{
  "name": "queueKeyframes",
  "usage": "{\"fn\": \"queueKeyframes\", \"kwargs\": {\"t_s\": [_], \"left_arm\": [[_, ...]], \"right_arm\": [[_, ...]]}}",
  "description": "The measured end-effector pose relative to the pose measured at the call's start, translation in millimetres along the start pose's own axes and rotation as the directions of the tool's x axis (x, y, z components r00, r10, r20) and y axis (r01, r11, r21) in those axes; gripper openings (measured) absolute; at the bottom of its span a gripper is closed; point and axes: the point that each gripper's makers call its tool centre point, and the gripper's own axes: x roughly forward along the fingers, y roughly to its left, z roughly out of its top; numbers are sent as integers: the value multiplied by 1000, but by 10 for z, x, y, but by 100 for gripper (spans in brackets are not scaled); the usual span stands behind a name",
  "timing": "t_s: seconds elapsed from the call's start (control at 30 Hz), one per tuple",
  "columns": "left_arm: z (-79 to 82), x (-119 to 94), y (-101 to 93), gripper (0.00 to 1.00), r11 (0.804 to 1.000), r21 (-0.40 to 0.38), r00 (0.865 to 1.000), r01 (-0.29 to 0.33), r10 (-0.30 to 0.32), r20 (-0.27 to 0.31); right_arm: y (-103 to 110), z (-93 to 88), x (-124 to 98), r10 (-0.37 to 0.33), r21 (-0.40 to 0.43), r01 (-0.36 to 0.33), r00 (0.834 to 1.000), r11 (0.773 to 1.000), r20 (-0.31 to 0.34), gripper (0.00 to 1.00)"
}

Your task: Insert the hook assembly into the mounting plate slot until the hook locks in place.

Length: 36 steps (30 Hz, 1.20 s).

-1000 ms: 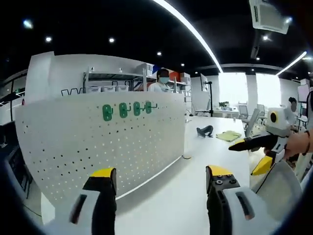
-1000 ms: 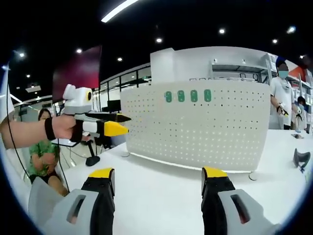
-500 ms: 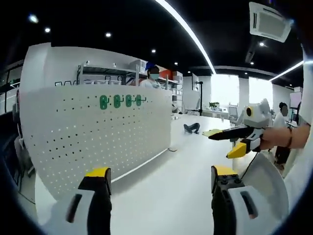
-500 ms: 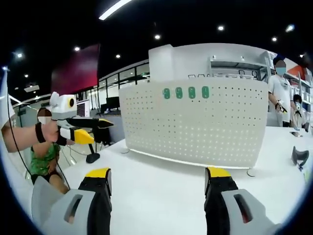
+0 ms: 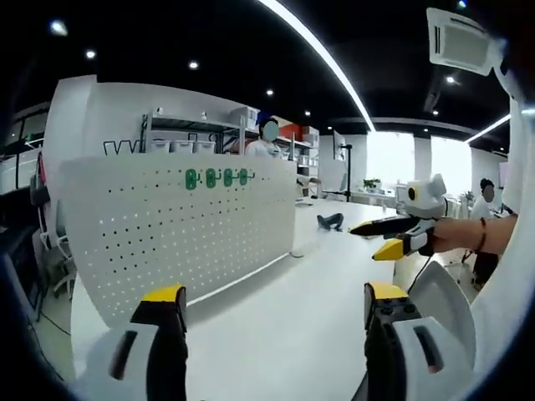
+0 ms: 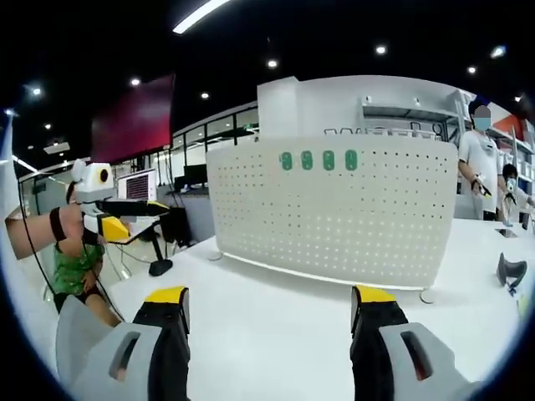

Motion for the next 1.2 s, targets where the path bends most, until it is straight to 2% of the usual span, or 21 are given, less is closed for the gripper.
{"fn": "queueKeyframes", "kwargs": {"t_s": [0.13,0.2,0.27,0.43,0.73,0.87,1.03,1.2], "left_arm": [[-14,-93,-16,91,1000,-14,1000,-8,8,9],[-52,-116,6,91,1000,-9,1000,-25,25,-15],[-47,-130,8,92,1000,1,999,-30,30,-12],[-49,-146,-2,92,999,-44,1000,-21,22,10],[-187,-168,21,95,999,-40,1000,-15,14,-18],[-170,-168,48,95,998,-56,1000,-17,17,-1],[-166,-183,6,97,999,-31,1000,-5,5,-9],[-172,-188,10,97,999,-46,1000,-12,12,-8]], "right_arm": [[-28,-16,-14,-5,2,5,1000,1000,-3,81],[-34,-28,-20,-4,6,4,1000,1000,-9,81],[-43,-28,-23,-5,6,5,1000,1000,-10,81],[-41,-16,-14,1,20,-1,1000,1000,-6,81],[3,-25,1,13,32,-13,1000,999,-3,80],[-5,-52,-13,10,28,-9,1000,1000,-10,80],[-8,-78,-8,11,18,-11,1000,1000,-24,80],[-2,-57,11,15,37,-15,1000,999,-9,80]]}}
